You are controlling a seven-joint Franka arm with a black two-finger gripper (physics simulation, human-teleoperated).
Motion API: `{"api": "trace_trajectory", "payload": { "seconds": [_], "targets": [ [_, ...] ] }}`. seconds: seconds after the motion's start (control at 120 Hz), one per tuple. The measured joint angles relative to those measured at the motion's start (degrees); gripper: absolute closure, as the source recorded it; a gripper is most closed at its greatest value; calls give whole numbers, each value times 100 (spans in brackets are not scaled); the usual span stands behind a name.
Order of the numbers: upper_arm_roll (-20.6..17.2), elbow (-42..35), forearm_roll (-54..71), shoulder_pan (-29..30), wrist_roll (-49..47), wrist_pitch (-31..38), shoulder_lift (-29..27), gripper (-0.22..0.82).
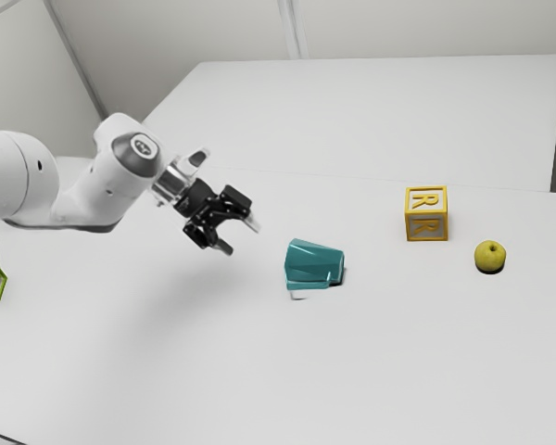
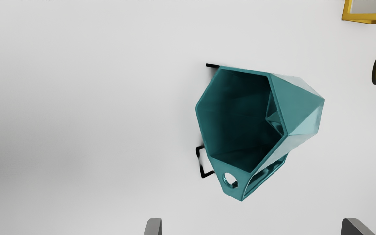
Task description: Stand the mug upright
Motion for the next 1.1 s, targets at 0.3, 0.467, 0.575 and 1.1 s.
{"api": "trace_trajectory", "payload": {
  "seconds": [0.3, 0.467, 0.575, 1.1],
  "targets": [
    [-164, 8, -613, -401, 428, 261, 375, 1],
    [-188, 49, -744, -531, 587, 411, 506, 2],
    [-184, 146, -780, -571, 670, 513, 588, 2],
    [-206, 473, -909, -696, 943, 685, 919, 27]
  ]
}}
